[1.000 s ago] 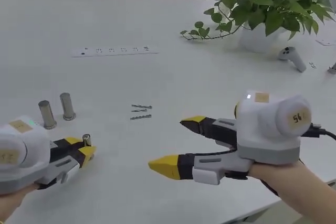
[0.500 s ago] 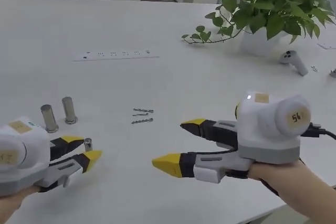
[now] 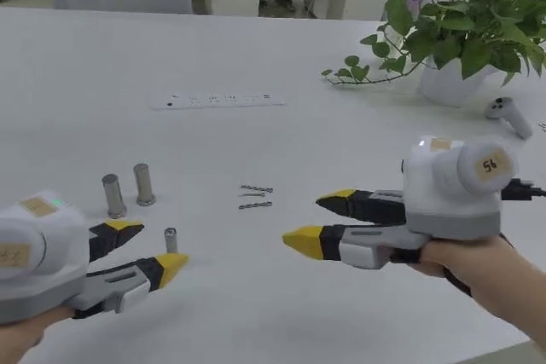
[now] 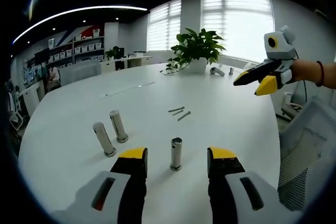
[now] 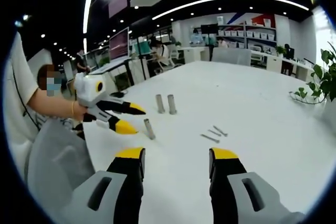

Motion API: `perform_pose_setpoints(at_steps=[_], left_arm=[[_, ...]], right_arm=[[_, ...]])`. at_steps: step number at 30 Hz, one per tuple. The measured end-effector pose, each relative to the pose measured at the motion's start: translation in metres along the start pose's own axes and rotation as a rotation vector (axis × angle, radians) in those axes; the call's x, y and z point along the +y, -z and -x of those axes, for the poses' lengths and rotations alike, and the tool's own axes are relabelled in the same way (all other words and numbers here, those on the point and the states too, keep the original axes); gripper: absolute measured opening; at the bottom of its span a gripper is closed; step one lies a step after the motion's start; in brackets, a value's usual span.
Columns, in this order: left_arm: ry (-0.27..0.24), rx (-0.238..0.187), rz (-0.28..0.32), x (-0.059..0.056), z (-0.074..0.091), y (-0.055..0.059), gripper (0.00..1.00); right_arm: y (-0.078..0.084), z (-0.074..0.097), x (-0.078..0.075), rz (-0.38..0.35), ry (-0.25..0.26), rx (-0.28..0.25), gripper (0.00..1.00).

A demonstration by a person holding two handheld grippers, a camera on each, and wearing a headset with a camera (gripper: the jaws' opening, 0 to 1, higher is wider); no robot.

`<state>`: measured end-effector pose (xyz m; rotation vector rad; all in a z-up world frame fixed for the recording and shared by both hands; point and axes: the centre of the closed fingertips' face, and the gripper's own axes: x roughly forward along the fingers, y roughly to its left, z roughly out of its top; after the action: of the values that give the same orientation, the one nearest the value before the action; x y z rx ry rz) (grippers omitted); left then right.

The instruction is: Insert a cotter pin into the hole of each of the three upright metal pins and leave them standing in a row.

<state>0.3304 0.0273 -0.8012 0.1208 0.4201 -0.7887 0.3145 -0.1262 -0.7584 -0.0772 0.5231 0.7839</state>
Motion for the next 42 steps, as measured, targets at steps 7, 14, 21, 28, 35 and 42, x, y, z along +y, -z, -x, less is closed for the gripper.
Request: perform_pose_setpoints(at_steps=[7,14,21,28,35,42], left_arm=[[-0.020,-0.003,-0.019,-0.006,0.011,-0.002,0.53],[-0.042,-0.015,-0.020,-0.012,0.016,-0.010,0.57],[-0.038,-0.002,-0.026,-0.020,0.018,-0.009,0.61],[-0.046,-0.011,0.003,-0.020,0.019,-0.008,0.67],[-0.049,-0.012,0.002,-0.019,0.021,-0.007,0.75],[-0.054,-0.022,-0.010,-0.020,0.022,-0.008,0.80]], right_arm=[[-0.004,-0.011,-0.017,-0.014,-0.029,0.013,0.48],[-0.007,-0.032,-0.019,0.043,-0.083,0.016,0.48],[-0.006,-0.054,-0.021,0.081,-0.121,0.051,0.46],[-0.003,-0.072,-0.022,0.141,-0.157,0.124,0.43],[0.001,-0.087,-0.027,0.158,-0.178,0.166,0.43],[0.006,-0.101,-0.035,0.170,-0.182,0.210,0.42]])
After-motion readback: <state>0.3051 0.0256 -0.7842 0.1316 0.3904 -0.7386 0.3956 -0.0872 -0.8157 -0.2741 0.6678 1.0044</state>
